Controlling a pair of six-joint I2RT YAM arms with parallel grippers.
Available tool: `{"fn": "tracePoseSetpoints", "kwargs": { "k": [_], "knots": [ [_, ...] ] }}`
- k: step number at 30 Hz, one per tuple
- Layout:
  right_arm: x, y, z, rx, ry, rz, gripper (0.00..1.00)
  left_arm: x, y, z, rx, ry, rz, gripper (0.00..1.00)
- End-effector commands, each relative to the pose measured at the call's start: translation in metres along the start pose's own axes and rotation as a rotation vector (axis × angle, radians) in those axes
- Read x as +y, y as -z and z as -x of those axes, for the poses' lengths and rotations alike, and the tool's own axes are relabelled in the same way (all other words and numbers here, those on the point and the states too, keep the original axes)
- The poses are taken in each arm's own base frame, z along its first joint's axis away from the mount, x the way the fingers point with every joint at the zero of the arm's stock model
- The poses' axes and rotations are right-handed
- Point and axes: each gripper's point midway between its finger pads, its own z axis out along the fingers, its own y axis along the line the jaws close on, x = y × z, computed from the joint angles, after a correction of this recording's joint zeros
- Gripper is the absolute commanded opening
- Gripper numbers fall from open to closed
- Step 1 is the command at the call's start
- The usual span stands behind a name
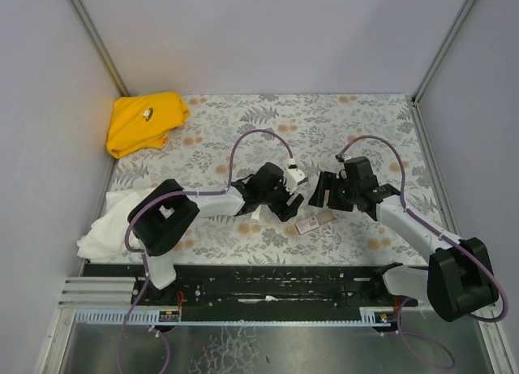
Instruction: Load the staples into the stapler
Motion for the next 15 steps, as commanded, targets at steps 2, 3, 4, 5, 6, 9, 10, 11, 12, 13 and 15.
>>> {"fn": "tracePoseSetpoints", "kwargs": {
  "k": [2, 3, 4, 5, 6, 9, 10, 11, 12, 13, 15],
  "knots": [
    [0.004, 0.008, -0.002, -0.001, 0.009, 0.035, 0.79, -0.001, 0.000, -0.001, 0.003, -0.015, -0.028, 0.65],
    [0.005, 0.008, -0.002, -0.001, 0.009, 0.038, 0.79, -0.003, 0.001, -0.002, 0.005, -0.008, -0.031, 0.63],
    [0.005, 0.008, -0.001, -0.001, 0.008, 0.040, 0.79, -0.005, 0.003, -0.004, 0.007, 0.000, -0.034, 0.63],
    [0.005, 0.008, -0.001, 0.000, 0.009, 0.042, 0.79, -0.006, 0.005, -0.004, 0.005, 0.003, -0.034, 0.63],
    [0.005, 0.008, -0.001, 0.002, 0.008, 0.043, 0.79, -0.008, 0.007, -0.005, 0.006, 0.008, -0.036, 0.63],
    [0.004, 0.007, -0.002, 0.006, 0.006, 0.042, 0.79, -0.010, 0.011, -0.005, -0.003, 0.017, -0.032, 0.63],
    [0.004, 0.006, -0.002, 0.007, 0.005, 0.046, 0.79, -0.010, 0.012, -0.007, 0.000, 0.021, -0.029, 0.63],
    [0.004, 0.006, -0.003, 0.009, 0.003, 0.047, 0.79, -0.010, 0.011, -0.008, 0.002, 0.021, -0.027, 0.63],
    [0.004, 0.005, -0.003, 0.009, 0.000, 0.048, 0.79, -0.009, 0.010, -0.010, 0.007, 0.024, -0.024, 0.63],
    [0.004, 0.005, -0.004, 0.011, -0.003, 0.050, 0.79, -0.008, 0.009, -0.012, 0.014, 0.026, -0.020, 0.63],
    [0.004, 0.004, -0.005, 0.013, -0.006, 0.050, 0.79, -0.009, 0.007, -0.015, 0.030, 0.026, -0.022, 0.63]
  ]
}}
